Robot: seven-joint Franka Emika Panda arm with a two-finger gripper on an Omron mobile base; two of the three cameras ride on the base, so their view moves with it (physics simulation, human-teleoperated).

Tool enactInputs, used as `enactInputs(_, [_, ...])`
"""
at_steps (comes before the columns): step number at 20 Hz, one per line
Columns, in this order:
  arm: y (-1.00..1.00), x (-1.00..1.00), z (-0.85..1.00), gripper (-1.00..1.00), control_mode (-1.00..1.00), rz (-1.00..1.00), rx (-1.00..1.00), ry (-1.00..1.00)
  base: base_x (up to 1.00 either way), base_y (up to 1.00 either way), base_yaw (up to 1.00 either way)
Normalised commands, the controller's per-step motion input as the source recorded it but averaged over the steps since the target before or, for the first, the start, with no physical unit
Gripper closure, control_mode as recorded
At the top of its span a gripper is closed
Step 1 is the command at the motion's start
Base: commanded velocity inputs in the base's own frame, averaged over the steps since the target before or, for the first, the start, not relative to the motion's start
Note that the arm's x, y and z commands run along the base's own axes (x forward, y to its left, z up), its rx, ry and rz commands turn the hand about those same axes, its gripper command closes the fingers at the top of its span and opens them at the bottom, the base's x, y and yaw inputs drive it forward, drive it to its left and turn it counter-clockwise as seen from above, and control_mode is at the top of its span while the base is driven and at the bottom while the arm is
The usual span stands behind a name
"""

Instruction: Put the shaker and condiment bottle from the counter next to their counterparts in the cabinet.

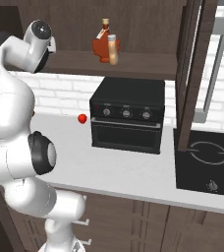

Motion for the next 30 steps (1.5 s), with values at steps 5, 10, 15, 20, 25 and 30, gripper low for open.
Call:
enactInputs(5, [0.26,0.45,-0.06,1.00,-1.00,0.00,-0.01,-0.05,0.00,0.00,0.00])
enactInputs(10, [0.25,0.42,-0.05,1.00,-1.00,0.00,-0.01,-0.04,0.00,0.00,0.00])
enactInputs(15, [0.21,0.35,0.00,1.00,-1.00,0.00,0.00,-0.01,0.00,0.00,0.00])
enactInputs(20, [0.13,0.28,-0.08,1.00,-1.00,0.00,0.00,0.01,0.00,0.00,0.00])
enactInputs(25, [0.01,0.15,-0.36,1.00,-1.00,0.00,0.00,0.06,0.00,0.00,0.00])
enactInputs(30, [0.00,0.40,-0.21,1.00,-1.00,0.00,0.00,0.02,0.00,0.00,0.00])
